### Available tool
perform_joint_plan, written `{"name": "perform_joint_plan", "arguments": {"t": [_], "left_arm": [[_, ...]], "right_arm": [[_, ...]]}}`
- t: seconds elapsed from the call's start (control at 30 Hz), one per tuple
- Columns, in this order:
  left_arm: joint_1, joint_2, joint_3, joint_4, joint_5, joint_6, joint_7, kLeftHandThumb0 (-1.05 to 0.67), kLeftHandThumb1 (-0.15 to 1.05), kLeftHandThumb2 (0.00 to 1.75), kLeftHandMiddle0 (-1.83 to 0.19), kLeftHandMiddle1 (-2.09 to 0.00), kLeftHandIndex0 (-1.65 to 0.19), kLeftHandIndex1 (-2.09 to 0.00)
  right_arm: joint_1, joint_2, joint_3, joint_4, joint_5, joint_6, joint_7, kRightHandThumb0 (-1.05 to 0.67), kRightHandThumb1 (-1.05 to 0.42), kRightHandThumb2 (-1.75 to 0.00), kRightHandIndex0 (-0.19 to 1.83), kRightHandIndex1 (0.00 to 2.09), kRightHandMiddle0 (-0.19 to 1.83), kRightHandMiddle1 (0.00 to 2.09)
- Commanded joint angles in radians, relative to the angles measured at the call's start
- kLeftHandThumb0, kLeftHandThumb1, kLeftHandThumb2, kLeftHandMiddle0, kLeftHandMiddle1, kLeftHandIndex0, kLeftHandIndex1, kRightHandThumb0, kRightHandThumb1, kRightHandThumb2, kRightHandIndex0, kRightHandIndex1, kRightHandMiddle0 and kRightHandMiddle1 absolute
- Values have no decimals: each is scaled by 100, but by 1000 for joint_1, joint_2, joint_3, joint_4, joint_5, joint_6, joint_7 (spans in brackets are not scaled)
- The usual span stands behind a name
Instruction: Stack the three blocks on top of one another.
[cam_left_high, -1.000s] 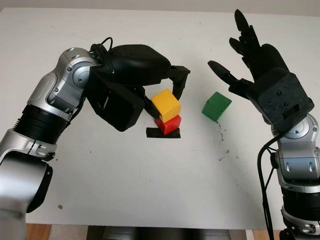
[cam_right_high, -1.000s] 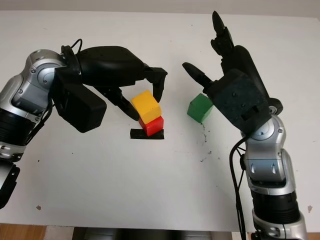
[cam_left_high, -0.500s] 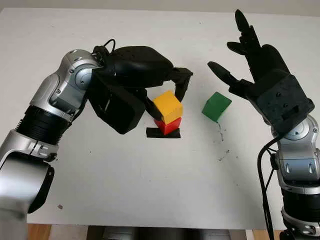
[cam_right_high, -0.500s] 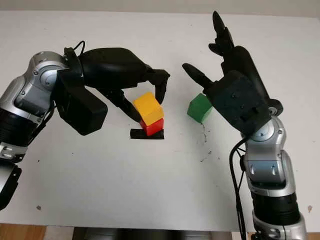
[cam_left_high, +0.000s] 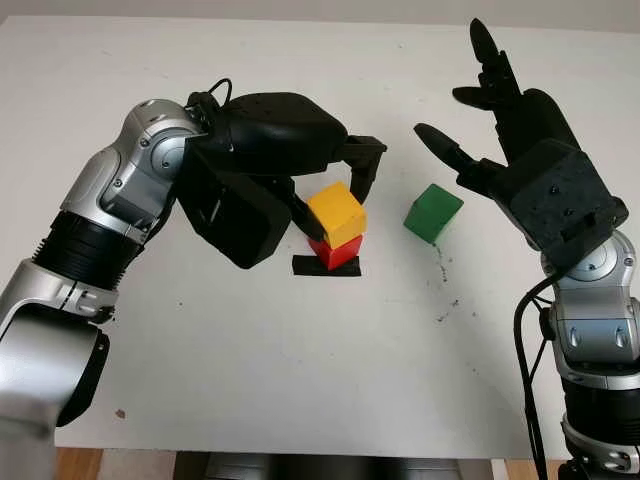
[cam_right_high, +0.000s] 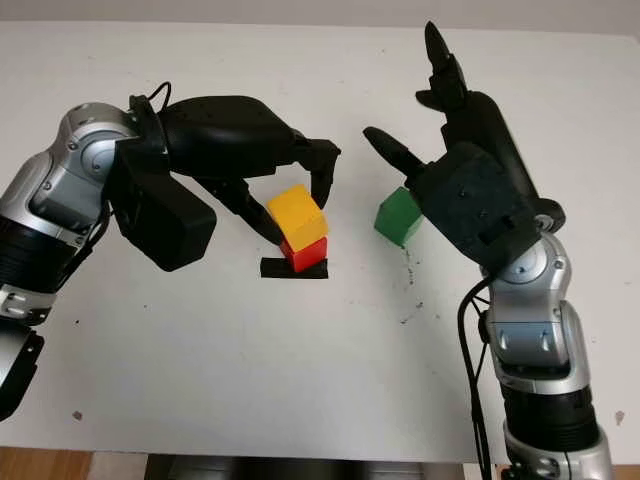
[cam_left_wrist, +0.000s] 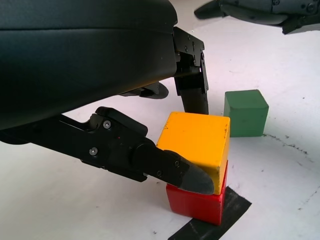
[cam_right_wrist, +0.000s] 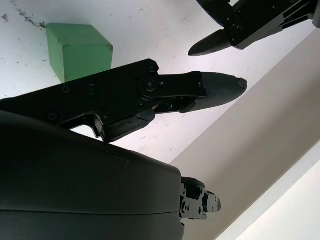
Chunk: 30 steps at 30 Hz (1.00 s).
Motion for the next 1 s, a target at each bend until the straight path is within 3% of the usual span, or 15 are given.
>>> {"name": "perform_joint_plan", "arguments": {"t": [0.0, 0.17, 0.37, 0.67, 0.73, 0.87, 0.97], "left_arm": [[1, 8, -17, -19, 7, 6, -15, -50, 105, 12, -23, -3, -13, -155], [1, 14, -20, -37, 7, 10, -50, -56, 104, 6, -7, -4, -4, -93], [-7, 21, -24, -33, 4, -13, -67, -57, 103, 5, 5, -5, -5, -43], [-4, 18, -18, -48, -16, 17, -98, -57, 103, 5, 8, -5, -1, -20], [3, 21, -8, -59, -27, 17, -91, -64, 102, 5, 13, -3, 7, -12], [-3, 26, 46, -89, -105, 125, -112, -78, 101, 5, 19, 0, 18, -2], [-9, 28, 114, -36, -196, 177, -94, -93, 104, 11, 19, 0, 19, 0]], "right_arm": [[12, -12, 1, -18, -3, -12, 2, -72, -105, -37, -16, 25, -7, 5], [11, -9, -1, -17, -5, -12, 0, -73, -105, -36, -10, 24, -7, 6], [11, -12, -1, -11, -7, -23, -1, -73, -105, -36, -3, 25, -7, 6], [7, -17, -1, -1, -12, -32, 1, -73, -105, -35, -11, 17, -7, 5], [6, -17, -3, 2, -12, -36, -1, -73, -105, -35, -10, 16, -7, 6], [5, -22, -8, 12, -6, -61, -4, -73, -105, -36, -10, 15, -7, 5], [2, -17, -21, 23, 11, -85, -9, -71, -105, -35, -14, 12, -8, 5]]}}
